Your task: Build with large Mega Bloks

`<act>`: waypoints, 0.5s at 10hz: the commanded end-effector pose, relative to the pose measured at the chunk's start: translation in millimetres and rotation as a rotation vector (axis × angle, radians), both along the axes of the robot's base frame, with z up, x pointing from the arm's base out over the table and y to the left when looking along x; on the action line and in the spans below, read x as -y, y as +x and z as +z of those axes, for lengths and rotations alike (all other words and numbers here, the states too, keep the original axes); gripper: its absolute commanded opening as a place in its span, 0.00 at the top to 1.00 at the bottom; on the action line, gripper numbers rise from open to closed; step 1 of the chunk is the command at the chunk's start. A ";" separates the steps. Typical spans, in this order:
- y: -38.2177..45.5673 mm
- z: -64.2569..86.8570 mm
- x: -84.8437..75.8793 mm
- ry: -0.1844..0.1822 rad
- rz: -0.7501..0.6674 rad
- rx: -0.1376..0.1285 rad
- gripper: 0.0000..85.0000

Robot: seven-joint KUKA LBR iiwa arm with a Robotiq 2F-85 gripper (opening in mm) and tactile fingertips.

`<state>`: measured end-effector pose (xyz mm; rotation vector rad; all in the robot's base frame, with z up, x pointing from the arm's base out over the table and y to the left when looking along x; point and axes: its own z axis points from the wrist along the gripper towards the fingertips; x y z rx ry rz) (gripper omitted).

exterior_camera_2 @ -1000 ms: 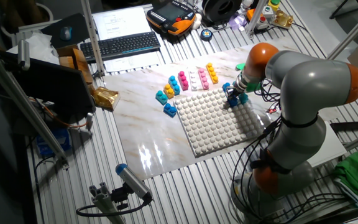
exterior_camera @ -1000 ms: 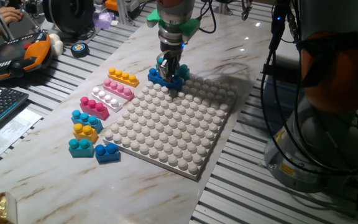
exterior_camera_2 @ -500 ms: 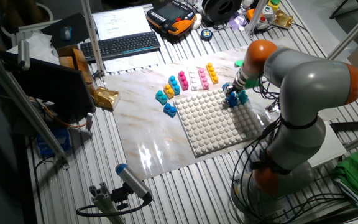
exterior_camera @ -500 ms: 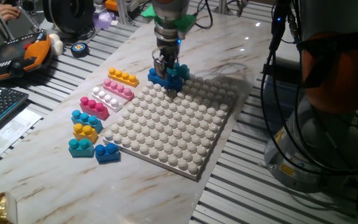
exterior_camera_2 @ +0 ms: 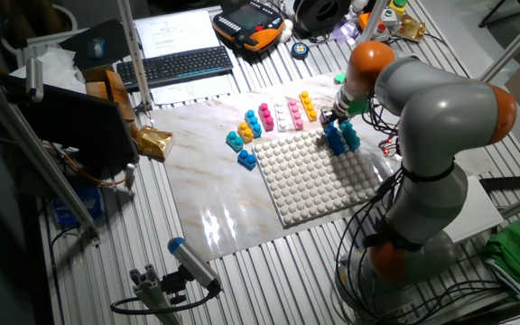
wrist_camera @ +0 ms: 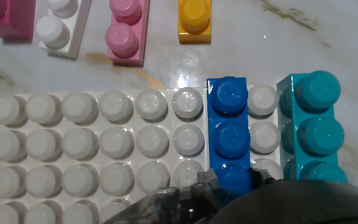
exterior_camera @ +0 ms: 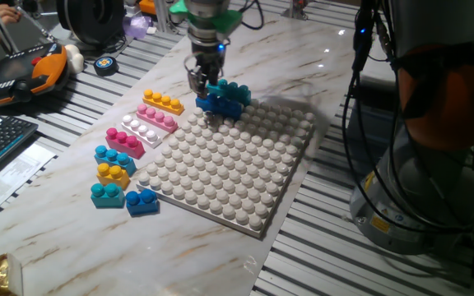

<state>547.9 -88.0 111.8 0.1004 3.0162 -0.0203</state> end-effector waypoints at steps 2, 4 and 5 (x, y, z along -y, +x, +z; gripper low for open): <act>14.4 -3.5 1.2 0.003 -0.005 -0.001 0.35; 16.9 -11.2 3.4 0.001 -0.008 0.017 0.36; 16.8 -11.9 3.2 0.010 -0.008 0.012 0.36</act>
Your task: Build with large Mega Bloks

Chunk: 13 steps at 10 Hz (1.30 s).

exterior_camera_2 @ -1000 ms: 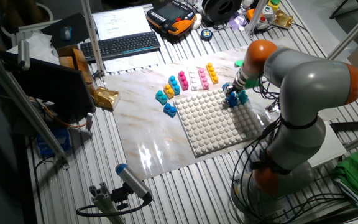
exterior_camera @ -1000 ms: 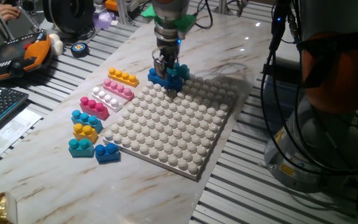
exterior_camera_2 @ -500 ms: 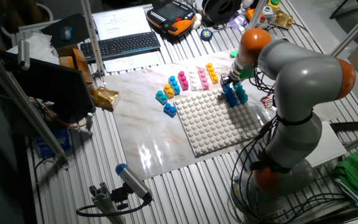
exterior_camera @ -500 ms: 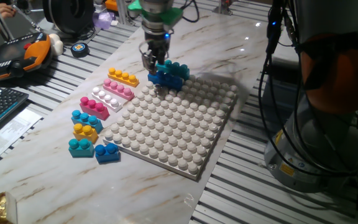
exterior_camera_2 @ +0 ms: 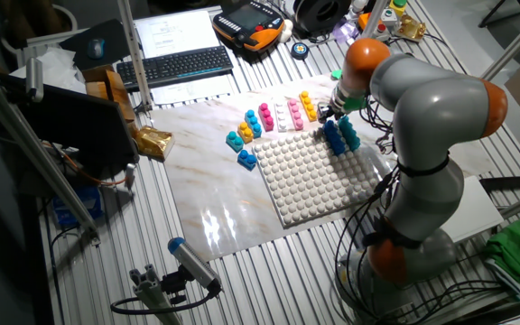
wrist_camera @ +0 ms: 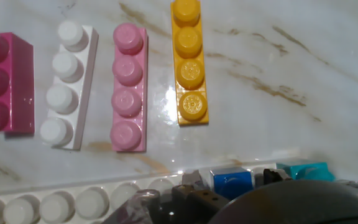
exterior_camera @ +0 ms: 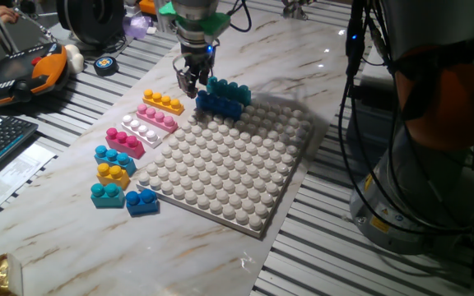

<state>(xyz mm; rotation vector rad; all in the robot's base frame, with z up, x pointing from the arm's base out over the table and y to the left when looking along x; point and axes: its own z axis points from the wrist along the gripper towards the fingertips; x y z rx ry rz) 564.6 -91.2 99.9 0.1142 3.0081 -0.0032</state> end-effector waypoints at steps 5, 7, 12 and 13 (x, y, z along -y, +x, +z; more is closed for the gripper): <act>0.1 0.0 0.0 -0.043 -0.044 -0.036 0.37; 0.1 0.0 0.0 -0.035 -0.031 -0.016 0.37; 35.2 -8.5 12.0 -0.033 0.003 0.035 0.37; 45.0 -11.7 8.8 -0.028 0.002 0.035 0.38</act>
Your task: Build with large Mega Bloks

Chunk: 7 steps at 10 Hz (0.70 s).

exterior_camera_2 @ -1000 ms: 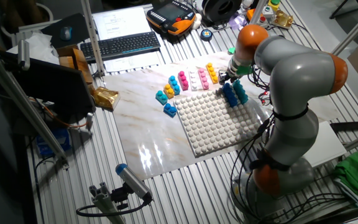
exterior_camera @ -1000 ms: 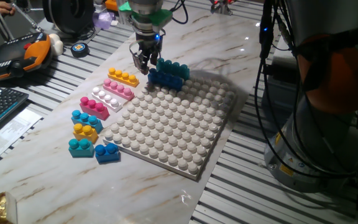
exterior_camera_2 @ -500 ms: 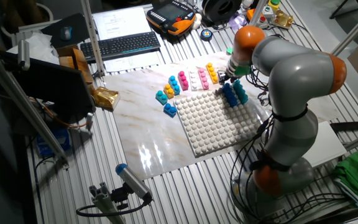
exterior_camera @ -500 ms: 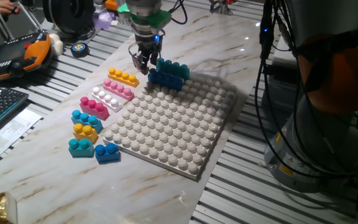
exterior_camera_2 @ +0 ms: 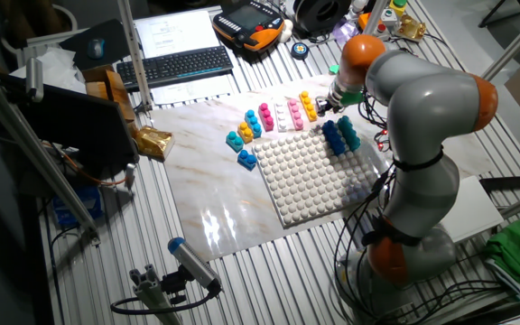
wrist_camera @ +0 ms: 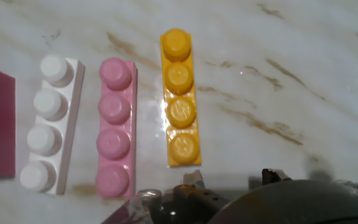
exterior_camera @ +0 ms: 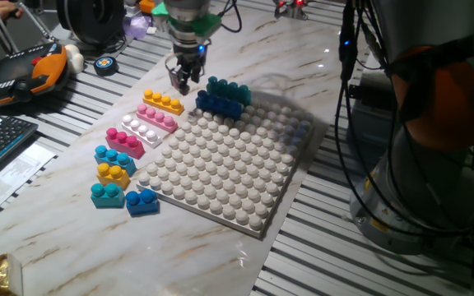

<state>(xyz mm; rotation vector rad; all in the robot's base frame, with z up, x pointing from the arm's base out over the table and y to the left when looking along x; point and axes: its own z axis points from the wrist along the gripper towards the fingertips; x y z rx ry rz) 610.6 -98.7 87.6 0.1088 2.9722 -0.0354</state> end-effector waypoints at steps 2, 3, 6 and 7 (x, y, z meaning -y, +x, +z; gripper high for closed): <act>14.3 -3.4 -7.6 0.015 0.000 0.005 0.38; 20.0 -4.9 -11.5 0.020 0.007 0.004 0.39; 33.6 -15.6 -14.1 0.014 0.042 0.010 0.40; 36.5 -20.3 -14.7 0.014 0.048 0.016 0.40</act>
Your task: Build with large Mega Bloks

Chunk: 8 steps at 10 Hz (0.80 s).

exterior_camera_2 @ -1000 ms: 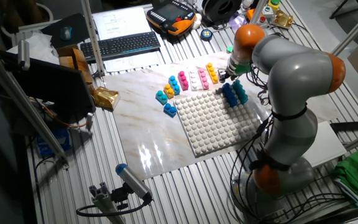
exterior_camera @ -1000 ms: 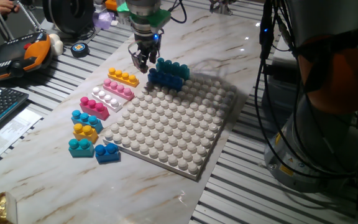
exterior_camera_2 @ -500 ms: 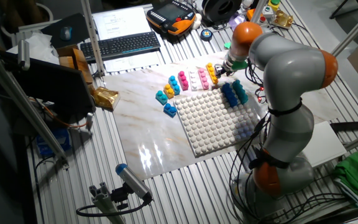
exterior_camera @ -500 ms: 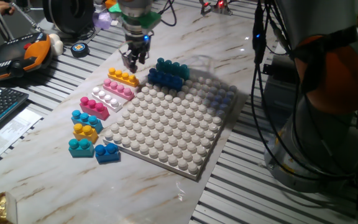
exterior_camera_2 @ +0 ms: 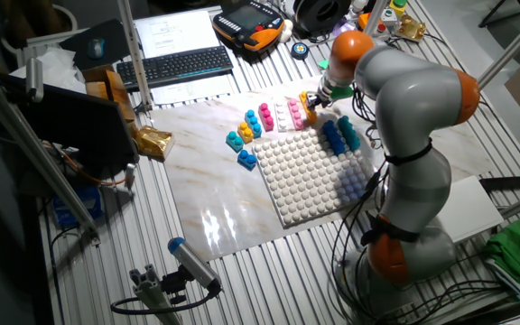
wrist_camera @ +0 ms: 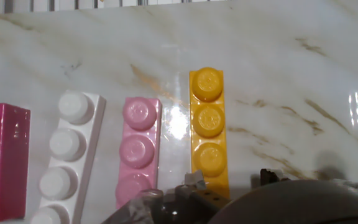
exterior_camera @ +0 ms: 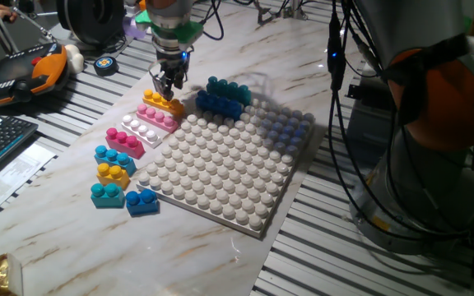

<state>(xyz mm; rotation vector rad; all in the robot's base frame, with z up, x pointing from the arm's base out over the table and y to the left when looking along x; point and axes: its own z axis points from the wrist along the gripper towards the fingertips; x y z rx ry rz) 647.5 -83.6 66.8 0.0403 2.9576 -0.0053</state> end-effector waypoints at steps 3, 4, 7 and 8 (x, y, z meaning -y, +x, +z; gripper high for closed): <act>8.0 -8.3 -4.0 0.008 0.007 0.002 0.40; 8.9 -12.2 -4.7 0.008 0.007 0.008 0.41; 10.6 -15.4 -6.1 0.006 0.005 0.013 0.41; 10.8 -16.4 -6.5 0.006 0.005 0.013 0.42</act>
